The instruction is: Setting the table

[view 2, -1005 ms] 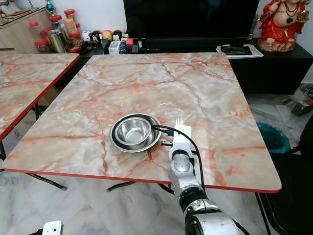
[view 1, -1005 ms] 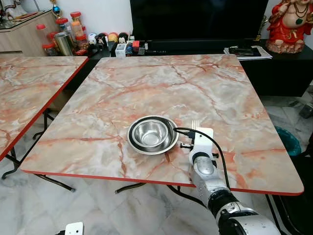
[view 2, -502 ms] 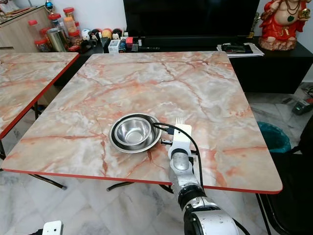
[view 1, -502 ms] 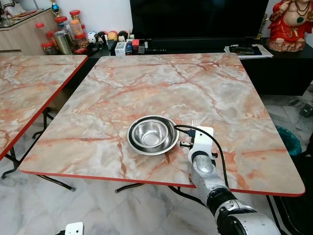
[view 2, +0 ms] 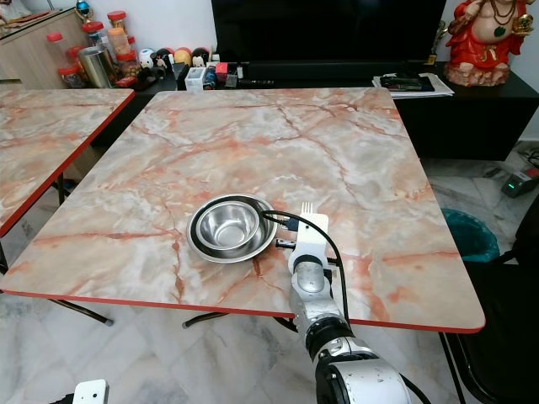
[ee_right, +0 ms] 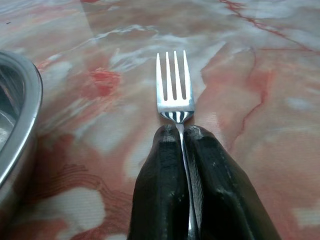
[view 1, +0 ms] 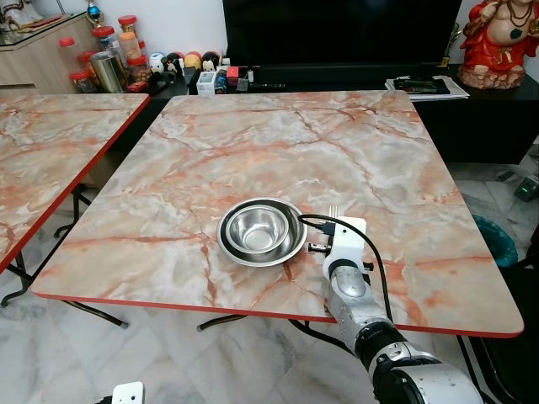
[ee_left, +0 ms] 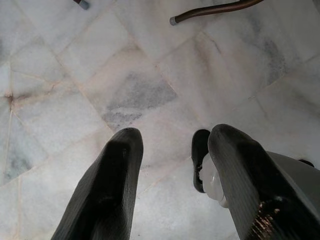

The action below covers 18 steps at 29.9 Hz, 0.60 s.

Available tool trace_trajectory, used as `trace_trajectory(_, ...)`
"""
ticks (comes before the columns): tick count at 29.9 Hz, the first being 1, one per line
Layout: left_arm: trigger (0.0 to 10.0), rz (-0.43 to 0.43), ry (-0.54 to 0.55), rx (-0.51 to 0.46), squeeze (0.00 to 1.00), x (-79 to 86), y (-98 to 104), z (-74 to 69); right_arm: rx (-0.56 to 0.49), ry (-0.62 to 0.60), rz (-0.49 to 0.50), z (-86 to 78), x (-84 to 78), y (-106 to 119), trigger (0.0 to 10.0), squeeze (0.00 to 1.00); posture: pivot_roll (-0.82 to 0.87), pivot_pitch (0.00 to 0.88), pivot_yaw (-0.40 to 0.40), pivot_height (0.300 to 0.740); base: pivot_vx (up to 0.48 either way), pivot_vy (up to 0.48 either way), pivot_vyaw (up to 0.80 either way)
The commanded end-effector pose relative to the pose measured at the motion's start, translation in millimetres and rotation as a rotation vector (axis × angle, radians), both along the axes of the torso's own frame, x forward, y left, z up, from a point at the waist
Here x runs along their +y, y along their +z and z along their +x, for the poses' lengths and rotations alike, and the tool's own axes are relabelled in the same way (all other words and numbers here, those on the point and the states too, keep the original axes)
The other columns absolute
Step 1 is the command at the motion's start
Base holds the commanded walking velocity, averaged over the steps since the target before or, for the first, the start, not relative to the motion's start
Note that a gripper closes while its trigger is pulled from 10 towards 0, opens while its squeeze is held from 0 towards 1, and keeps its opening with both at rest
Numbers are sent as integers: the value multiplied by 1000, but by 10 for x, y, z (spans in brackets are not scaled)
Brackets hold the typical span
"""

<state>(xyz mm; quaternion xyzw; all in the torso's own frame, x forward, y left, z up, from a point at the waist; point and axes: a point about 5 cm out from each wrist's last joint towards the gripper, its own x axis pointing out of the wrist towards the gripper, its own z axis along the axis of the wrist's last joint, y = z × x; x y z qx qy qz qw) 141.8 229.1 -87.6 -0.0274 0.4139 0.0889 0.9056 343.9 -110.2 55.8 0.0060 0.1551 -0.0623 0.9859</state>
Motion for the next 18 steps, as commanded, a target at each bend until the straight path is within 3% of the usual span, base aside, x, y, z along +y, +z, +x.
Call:
trace_trajectory(1,10000,9,3,3,0,24,4,-3,14,17,4,6,55,0,10000,765,149,10,65,740,0,0,0)
trace_trajectory(2,10000,9,4,3,0,23,4,-2,14,17,3,6,55,1,10000,765,149,10,65,740,0,0,0)
trace_trajectory(3,10000,9,3,3,0,21,4,0,13,17,0,9,53,5,10000,1000,150,9,64,740,0,0,0)
trace_trajectory(18,10000,9,5,2,0,21,6,10,-7,24,3,26,91,42,10000,1000,149,1,60,740,0,0,0)
